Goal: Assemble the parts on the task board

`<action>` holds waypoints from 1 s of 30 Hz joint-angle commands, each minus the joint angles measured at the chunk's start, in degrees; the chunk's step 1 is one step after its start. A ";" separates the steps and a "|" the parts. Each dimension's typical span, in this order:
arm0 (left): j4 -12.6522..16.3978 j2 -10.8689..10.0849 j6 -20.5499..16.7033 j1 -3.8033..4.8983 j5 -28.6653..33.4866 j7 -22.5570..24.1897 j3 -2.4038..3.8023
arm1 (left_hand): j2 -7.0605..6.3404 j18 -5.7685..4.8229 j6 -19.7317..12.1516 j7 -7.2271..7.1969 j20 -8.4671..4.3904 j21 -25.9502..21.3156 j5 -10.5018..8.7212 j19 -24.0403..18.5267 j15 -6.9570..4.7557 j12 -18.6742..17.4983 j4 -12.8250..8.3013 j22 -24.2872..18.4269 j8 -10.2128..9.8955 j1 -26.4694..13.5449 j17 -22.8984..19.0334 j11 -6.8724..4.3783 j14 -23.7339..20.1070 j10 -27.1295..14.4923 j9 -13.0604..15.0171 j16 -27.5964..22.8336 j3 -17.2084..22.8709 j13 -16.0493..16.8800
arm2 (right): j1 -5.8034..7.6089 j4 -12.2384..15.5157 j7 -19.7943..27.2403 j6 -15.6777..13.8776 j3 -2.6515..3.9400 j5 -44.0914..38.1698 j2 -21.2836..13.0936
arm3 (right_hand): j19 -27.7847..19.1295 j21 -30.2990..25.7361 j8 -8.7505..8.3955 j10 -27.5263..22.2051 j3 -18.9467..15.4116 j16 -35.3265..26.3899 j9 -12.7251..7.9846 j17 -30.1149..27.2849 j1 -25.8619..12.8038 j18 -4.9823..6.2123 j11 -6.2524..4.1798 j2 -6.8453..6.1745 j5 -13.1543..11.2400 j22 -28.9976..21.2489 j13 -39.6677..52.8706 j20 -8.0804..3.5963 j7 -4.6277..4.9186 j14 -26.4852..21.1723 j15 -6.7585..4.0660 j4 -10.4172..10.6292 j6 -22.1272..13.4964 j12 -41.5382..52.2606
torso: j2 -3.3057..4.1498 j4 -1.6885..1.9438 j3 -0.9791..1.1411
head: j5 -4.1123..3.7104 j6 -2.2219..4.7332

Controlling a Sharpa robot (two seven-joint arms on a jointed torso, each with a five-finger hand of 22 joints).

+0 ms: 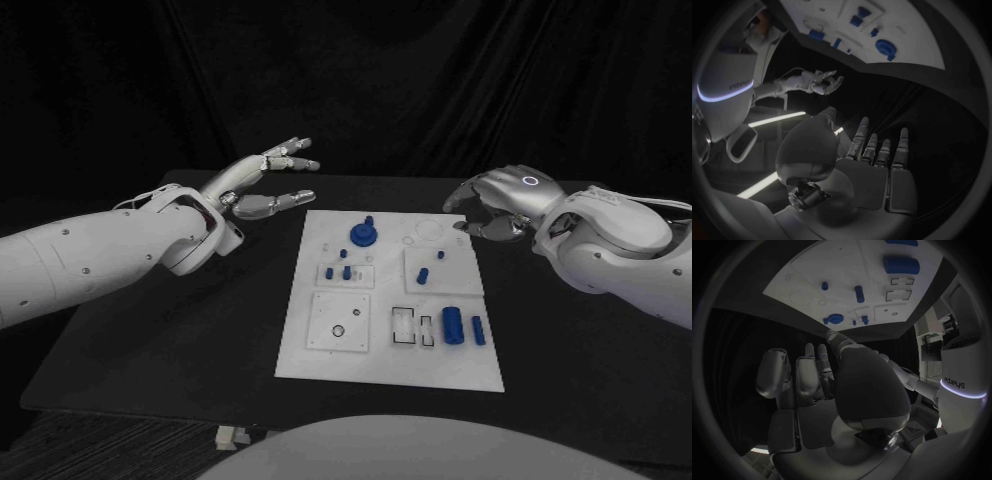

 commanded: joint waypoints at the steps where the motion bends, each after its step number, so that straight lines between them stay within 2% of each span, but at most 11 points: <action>1: 1.76 -0.23 14.03 -0.50 25.27 13.67 0.02 | 2.08 1.28 -6.97 -0.74 0.20 -0.29 -1.36 -2.33 0.49 -1.74 0.08 -5.45 -0.78 1.25 -1.21 -0.50 -2.13 -2.49 -1.14 -1.80 -4.70 -0.47 | -0.45 -1.86 -2.05 6.98 0.05 -5.96 1.23 | -0.33 -0.87 -1.35 -0.79 0.09 -0.30 -0.66 0.25 1.98 0.72 -0.03 0.26 -2.59 7.53 -1.68 -0.12 -0.18 0.07 -0.43 -0.31 -0.47 -1.15 | -0.50 0.27 -0.25 | -0.22 -0.01; 2: 2.23 -0.30 15.46 -0.63 27.45 13.88 0.01 | 3.13 1.97 -8.32 -0.76 0.33 -0.29 -1.15 -2.36 0.61 -1.90 -0.05 -6.43 -0.82 2.28 -1.21 -0.73 -2.13 -2.89 -1.22 -1.80 -6.99 -0.50 | -0.58 -2.31 -1.98 7.17 0.05 -6.20 1.60 | -0.35 -0.94 -1.47 -0.76 0.13 -0.23 -0.73 0.39 2.07 0.73 -0.03 0.26 -2.52 7.51 -1.79 -0.12 -0.18 0.09 -0.43 -0.33 -0.57 -1.18 | -0.51 0.31 -0.29 | -0.25 -0.01; 4: 3.19 -0.47 18.04 -0.97 31.76 14.27 0.01 | 4.30 2.72 -11.42 -1.16 0.56 -0.30 -0.56 -2.46 1.01 -2.48 0.11 -7.61 -1.07 3.26 -1.21 -0.90 -2.13 -3.81 -1.49 -1.80 -9.22 -0.67 | -0.85 -3.31 -1.67 7.40 0.05 -6.60 2.44 | -0.05 -0.42 -1.89 -0.43 0.46 0.59 -1.03 1.91 2.63 0.60 0.01 0.33 -1.87 7.74 -2.27 -0.12 -0.40 0.46 -0.43 -0.53 -0.79 -1.22 | -0.52 0.51 -0.46 | -0.42 -0.01; 8: 4.26 -0.81 20.78 -1.57 36.40 14.82 0.01 | 5.51 3.57 -12.29 -0.93 0.93 -0.27 1.92 -2.44 1.33 -2.48 0.07 -8.58 -1.12 5.63 -1.21 -0.59 -2.13 -4.24 -1.53 -1.80 -10.80 -0.71 | -1.59 -5.35 0.53 6.54 0.05 -6.99 3.96 | 0.58 0.65 -1.85 1.10 0.91 1.82 -1.27 4.00 2.90 0.38 0.10 0.35 -2.34 8.23 -3.17 -0.14 0.59 1.04 -0.40 -0.45 0.43 -1.01 | -0.36 0.78 -0.69 | -0.56 -0.01; 10: 4.48 -0.97 21.61 -1.77 37.64 14.95 0.00 | 5.99 3.99 -12.23 -0.89 1.26 -0.25 3.05 -2.41 1.56 -2.35 0.03 -9.00 -1.10 7.11 -1.21 -0.60 -2.13 -4.32 -1.51 -1.80 -11.43 -0.70 | -2.15 -6.27 1.81 5.80 0.05 -7.09 4.60 | 1.50 2.33 -1.38 4.08 1.05 3.24 -1.31 6.39 2.28 0.09 -0.88 0.24 -3.95 8.91 -3.93 -0.45 0.39 1.83 -0.95 0.37 2.47 -0.48 | -0.35 0.79 -0.72 | -0.62 -0.01; 15: 4.71 -1.36 22.78 -2.05 39.12 15.05 0.00 | 6.71 4.47 -12.67 -0.72 2.09 -0.21 3.72 -2.35 2.43 -2.24 0.10 -9.51 -1.14 8.05 -1.21 -0.17 -2.13 -4.48 -1.56 -1.80 -12.52 -0.71 | -3.59 -8.12 3.24 5.45 0.05 -7.21 5.76 | 2.18 3.31 -2.04 7.10 0.49 3.82 -1.92 7.37 0.80 -0.14 -0.79 -0.70 -6.33 9.48 -5.69 -0.74 0.59 2.20 -1.06 2.05 3.19 -1.41 | -0.35 0.87 -0.93 | -0.92 -0.01; 17: 4.73 -1.44 23.01 -2.09 39.35 14.99 0.00 | 7.69 4.96 -12.91 -0.46 2.58 -0.19 5.00 -2.31 3.26 -2.07 0.10 -9.98 -1.15 8.38 -1.21 0.20 -2.13 -4.54 -1.57 -1.80 -13.49 -0.71 | -3.98 -8.81 3.77 5.30 0.05 -7.23 6.13 | 2.16 3.19 -2.04 7.32 0.29 3.74 -1.97 7.23 0.54 -0.12 -0.73 -0.69 -6.63 9.49 -5.97 -0.72 0.80 2.17 -1.03 2.36 3.51 -1.66 | -0.36 0.84 -0.84 | -0.85 -0.01; 20: 4.67 -1.48 23.07 -2.13 39.53 14.76 0.00 | 8.22 5.43 -12.72 -0.07 2.85 -0.15 6.41 -2.25 4.21 -1.74 0.00 -10.40 -1.11 9.82 -1.15 0.66 -1.99 -4.50 -1.54 -1.74 -14.27 -0.68 | -4.42 -9.78 4.56 5.03 0.05 -7.24 6.62 | 2.16 3.07 -1.67 8.29 -0.12 3.70 -1.92 7.20 0.09 -0.08 -1.15 -0.53 -6.84 9.56 -6.40 -0.80 0.73 2.16 -1.18 3.02 4.95 -1.84 | -0.42 0.74 -0.71 | -0.77 -0.01; 22: 4.52 -1.46 23.10 -2.15 39.61 14.52 0.00 | 8.43 5.67 -12.36 0.38 2.91 -0.12 7.27 -2.20 4.57 -1.49 -0.02 -10.66 -1.07 11.13 -1.09 1.11 -1.81 -4.45 -1.51 -1.67 -14.62 -0.65 | -4.67 -10.53 5.01 5.05 0.05 -7.20 7.02 | 2.19 3.10 -1.94 8.88 0.12 3.70 -2.10 7.26 0.57 -0.10 -1.21 -0.44 -5.06 9.65 -6.82 -0.93 0.23 2.16 -1.30 3.01 5.07 -2.15 | -0.49 0.67 -0.70 | -0.81 -0.01; 26: 4.14 -1.31 23.27 -2.22 39.69 14.11 -0.01 | 8.88 5.90 -12.27 0.82 3.03 -0.07 9.14 -2.10 5.20 -1.19 -0.03 -11.08 -1.08 13.38 -0.93 1.62 -1.31 -4.46 -1.51 -1.50 -15.10 -0.64 | -5.09 -11.66 5.58 5.54 0.05 -7.13 7.59 | 2.19 3.02 -2.11 9.40 0.51 3.64 -2.22 7.20 1.10 -0.11 -1.10 -0.40 -3.64 9.70 -7.24 -0.92 0.28 2.15 -1.27 2.88 5.31 -2.50 | -0.42 0.73 -0.67 | -1.26 -0.01; 30: 3.91 -1.17 23.53 -2.30 39.71 13.78 -0.01 | 9.08 5.94 -12.38 0.87 3.07 -0.04 10.06 -2.04 5.36 -1.11 -0.09 -11.26 -1.09 14.61 -0.88 1.71 -1.13 -4.51 -1.52 -1.44 -15.22 -0.64 | -5.35 -12.16 5.77 5.97 0.05 -7.05 7.83 | 2.20 2.98 -2.34 10.03 1.12 3.65 -2.37 7.27 1.63 -0.12 -1.04 -0.45 -2.01 9.75 -7.73 -0.89 0.31 2.15 -1.25 2.72 5.45 -2.94 | -0.42 0.68 -0.66 | -1.21 -0.01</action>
